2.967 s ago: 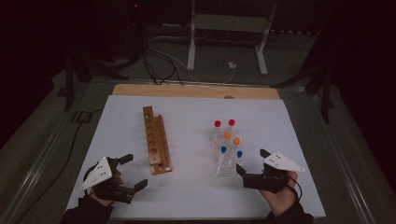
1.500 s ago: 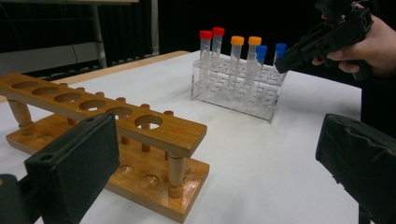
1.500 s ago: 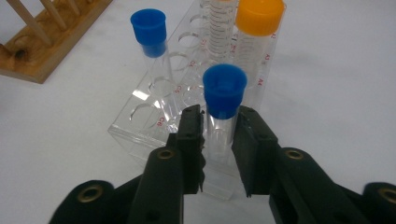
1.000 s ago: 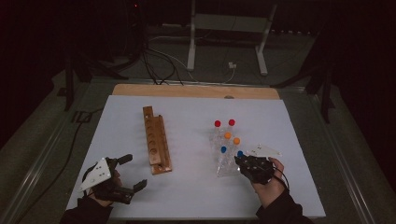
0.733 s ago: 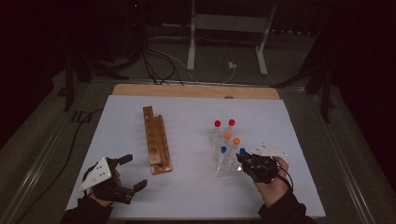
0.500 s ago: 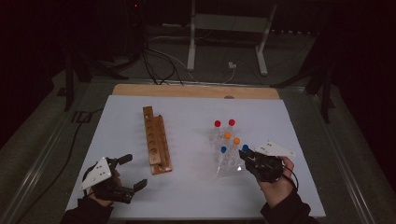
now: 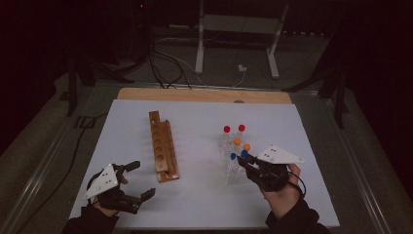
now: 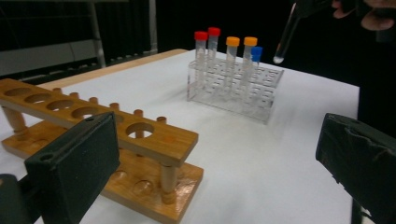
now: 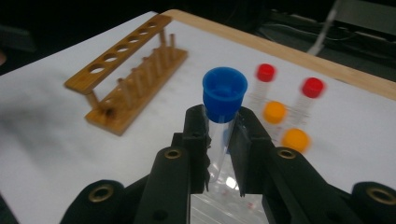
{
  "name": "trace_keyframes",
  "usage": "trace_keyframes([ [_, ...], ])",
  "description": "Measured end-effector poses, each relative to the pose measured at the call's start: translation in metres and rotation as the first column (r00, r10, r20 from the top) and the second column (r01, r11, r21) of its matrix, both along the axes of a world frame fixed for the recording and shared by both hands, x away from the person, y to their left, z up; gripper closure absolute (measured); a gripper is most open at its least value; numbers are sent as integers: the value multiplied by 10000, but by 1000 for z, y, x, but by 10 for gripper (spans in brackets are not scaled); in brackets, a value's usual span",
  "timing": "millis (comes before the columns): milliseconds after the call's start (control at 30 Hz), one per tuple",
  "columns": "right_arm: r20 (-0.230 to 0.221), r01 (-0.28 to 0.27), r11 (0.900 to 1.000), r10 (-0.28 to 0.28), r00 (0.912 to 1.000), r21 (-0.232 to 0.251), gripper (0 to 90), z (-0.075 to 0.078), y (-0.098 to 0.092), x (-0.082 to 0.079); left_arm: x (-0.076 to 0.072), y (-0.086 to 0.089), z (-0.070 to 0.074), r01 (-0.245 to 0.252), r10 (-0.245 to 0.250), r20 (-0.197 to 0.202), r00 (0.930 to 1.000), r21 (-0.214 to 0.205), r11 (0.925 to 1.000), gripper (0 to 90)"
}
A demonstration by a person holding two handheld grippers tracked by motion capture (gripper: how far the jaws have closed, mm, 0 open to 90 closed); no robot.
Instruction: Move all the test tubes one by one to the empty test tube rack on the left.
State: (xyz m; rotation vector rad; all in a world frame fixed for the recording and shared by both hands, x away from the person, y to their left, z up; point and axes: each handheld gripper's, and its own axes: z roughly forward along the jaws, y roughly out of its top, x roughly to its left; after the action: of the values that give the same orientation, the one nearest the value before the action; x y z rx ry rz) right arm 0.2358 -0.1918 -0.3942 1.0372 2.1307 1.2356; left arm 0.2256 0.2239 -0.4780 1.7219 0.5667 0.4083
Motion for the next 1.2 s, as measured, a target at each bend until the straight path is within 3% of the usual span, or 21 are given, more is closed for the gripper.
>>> trace_keyframes([
  [367,-278,-1123,9929,1113,9934,-380,766,-15,30,8,1,-6,9,195,-206,-333,9992,-334,9993,5],
  [600,-348,-1773,9812,1750,9839,-765,766,-27,40,12,5,-18,25,423,-425,-342,9985,-73,9991,5],
  [933,-535,-2247,9720,2213,9737,-688,766,-30,43,11,18,-48,44,1043,-1037,-672,9923,64,9945,5],
  [1200,-515,-2318,9705,2288,9721,-655,765,-30,44,10,25,-64,56,1464,-1443,-858,9858,183,9891,5],
])
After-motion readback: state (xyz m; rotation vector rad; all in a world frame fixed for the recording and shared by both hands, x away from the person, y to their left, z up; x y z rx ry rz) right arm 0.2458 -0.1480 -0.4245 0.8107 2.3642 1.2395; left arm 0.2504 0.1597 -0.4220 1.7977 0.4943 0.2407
